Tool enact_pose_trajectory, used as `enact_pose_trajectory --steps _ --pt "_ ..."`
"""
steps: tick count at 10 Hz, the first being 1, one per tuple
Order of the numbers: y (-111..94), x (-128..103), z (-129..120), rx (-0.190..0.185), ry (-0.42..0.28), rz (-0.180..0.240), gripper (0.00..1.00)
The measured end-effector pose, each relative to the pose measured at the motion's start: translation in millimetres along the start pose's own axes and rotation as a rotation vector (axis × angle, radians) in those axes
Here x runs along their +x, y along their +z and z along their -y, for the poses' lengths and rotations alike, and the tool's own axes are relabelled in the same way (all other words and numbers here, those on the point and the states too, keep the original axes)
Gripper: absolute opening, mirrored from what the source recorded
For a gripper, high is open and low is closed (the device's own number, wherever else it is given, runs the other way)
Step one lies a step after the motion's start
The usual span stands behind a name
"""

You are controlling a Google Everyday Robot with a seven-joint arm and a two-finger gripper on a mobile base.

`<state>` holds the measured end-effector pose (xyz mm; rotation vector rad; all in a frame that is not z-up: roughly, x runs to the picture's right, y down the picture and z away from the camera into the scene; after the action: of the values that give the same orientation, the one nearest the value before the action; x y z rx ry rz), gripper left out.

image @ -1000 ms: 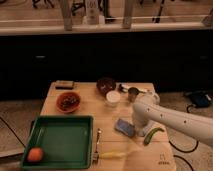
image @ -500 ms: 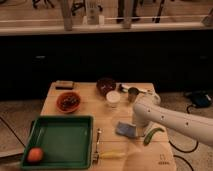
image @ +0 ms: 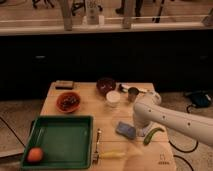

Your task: Place sponge in tray

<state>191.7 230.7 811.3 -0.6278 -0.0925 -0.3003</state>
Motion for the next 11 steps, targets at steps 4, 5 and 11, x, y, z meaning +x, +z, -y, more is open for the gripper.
enact_pose_trajectory --steps 4,5,11 --pt "13.5 3.1 -2.8 -0.001 0.017 0.046 0.59" --pt "14.1 2.0 -2.4 -0.002 0.014 0.042 0.69" --pt "-12.5 2.5 -1.8 0.019 -0.006 0.013 0.39"
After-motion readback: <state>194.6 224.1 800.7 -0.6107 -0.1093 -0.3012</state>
